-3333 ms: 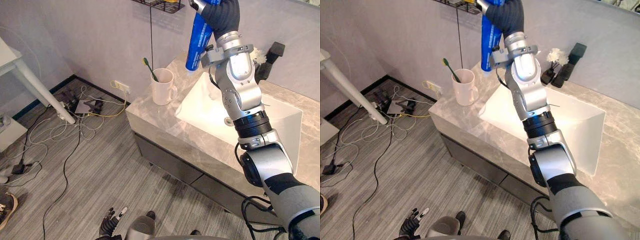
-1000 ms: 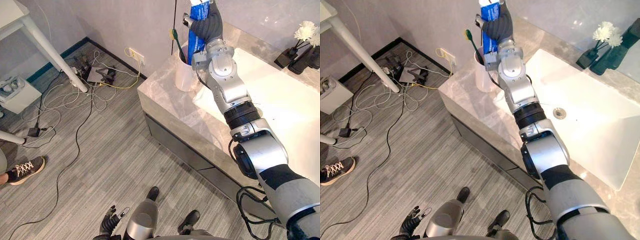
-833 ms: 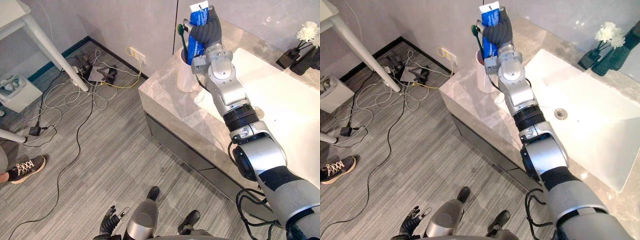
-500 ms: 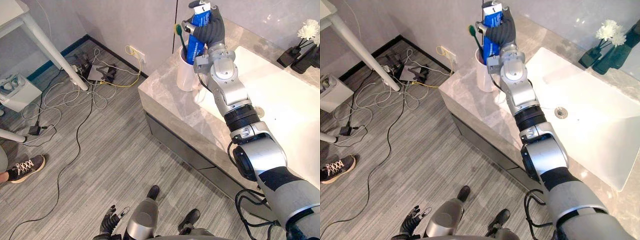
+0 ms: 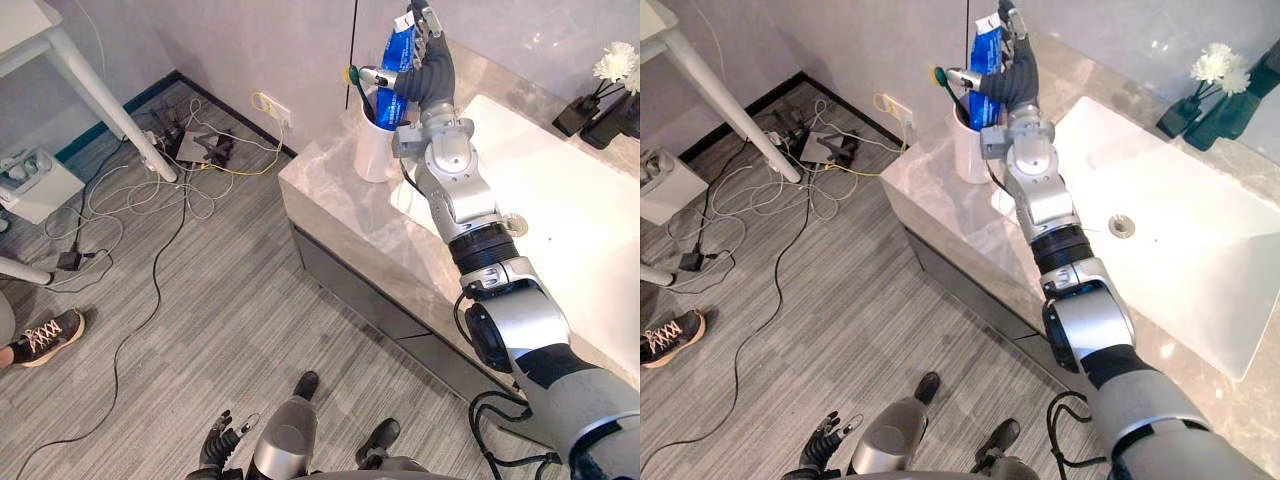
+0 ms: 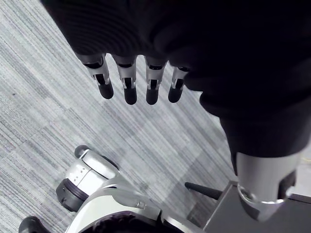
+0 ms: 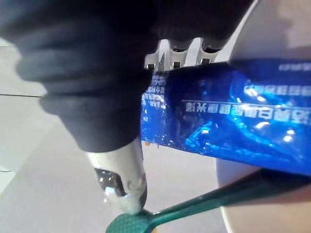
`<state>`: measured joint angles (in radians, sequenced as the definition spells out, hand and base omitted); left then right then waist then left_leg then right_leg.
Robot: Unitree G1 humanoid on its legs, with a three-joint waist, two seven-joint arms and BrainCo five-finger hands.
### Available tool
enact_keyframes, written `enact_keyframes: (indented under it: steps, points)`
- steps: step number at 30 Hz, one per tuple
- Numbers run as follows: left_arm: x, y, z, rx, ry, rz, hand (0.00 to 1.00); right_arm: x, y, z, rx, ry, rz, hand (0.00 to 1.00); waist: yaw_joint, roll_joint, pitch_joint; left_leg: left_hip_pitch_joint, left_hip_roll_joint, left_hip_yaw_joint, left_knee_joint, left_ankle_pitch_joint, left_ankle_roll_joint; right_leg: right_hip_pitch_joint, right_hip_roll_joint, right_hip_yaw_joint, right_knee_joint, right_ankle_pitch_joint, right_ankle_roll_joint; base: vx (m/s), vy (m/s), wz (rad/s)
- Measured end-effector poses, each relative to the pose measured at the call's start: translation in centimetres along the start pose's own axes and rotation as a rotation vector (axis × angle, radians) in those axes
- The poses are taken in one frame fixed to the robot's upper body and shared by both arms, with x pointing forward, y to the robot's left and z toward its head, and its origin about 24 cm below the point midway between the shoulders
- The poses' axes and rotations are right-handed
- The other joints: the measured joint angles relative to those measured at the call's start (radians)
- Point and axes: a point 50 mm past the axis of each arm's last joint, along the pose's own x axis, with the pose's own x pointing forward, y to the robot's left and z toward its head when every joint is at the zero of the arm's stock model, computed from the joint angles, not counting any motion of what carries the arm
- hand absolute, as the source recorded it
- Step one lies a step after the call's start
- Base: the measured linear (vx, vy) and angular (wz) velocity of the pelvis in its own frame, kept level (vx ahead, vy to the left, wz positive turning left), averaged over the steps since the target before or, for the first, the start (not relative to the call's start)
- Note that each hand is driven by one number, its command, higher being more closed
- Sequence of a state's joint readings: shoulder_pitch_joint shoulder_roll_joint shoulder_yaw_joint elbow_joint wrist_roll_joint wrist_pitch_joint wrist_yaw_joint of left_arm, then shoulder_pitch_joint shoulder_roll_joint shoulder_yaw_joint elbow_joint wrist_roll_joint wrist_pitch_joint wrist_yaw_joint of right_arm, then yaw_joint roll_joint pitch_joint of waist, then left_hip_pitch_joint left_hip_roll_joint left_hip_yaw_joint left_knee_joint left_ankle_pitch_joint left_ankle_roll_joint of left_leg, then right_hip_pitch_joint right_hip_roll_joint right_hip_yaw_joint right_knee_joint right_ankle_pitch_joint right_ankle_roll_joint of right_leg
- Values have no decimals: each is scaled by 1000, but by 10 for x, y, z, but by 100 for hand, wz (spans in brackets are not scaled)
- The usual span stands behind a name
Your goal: Organize washtable
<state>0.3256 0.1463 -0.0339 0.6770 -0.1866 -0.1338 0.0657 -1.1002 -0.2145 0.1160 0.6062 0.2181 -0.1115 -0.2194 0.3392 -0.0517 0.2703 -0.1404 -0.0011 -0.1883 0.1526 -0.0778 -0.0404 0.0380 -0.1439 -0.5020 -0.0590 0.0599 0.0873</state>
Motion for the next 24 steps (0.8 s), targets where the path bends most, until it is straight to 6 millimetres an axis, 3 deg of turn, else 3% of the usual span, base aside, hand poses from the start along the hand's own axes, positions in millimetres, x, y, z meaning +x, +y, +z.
enact_keyframes:
  steps: [8, 14, 15, 18, 22, 24]
  points:
    - [-1, 1, -3, -2, 13, -1, 0, -1, 2, 7, 19, -32, 22, 0, -22, 0, 0, 17, 0, -2, -16, 15, 0, 12, -1, 0, 0, 0, 0, -19, 5, 1]
    - [-1, 2, -4, -1, 24, -11, 0, -3, -11, 28, 14, -131, 57, 0, -34, 0, -1, 38, 0, -2, -44, 34, 1, 21, -3, 0, 0, 0, 0, -2, 1, 1]
    - [-3, 3, -7, -1, 34, -8, 0, -3, -20, 46, -22, -205, 83, 0, -53, 0, -3, 51, 0, -2, -52, 37, 1, 33, -4, -3, -1, 0, 0, 0, 0, 0]
    - [-5, 5, -13, -3, 56, -5, 0, -12, -37, 71, -74, -320, 111, 0, -72, -2, -22, 65, -2, 1, -76, 49, 3, 33, -8, 2, -2, 0, 0, -2, 6, -1]
    - [-10, 8, -24, -13, 94, -4, 0, -22, -48, 72, -77, -342, 129, 0, -109, -2, -63, 85, 0, 13, -100, 55, 5, 34, -10, 14, -2, 0, 0, 13, 10, -10]
    - [-11, 8, -27, -19, 108, -2, 0, -29, -73, 77, -104, -364, 76, 0, -111, 2, -83, 100, 0, 26, -107, 56, 5, 36, -11, 33, -3, 0, 0, 6, 19, -21]
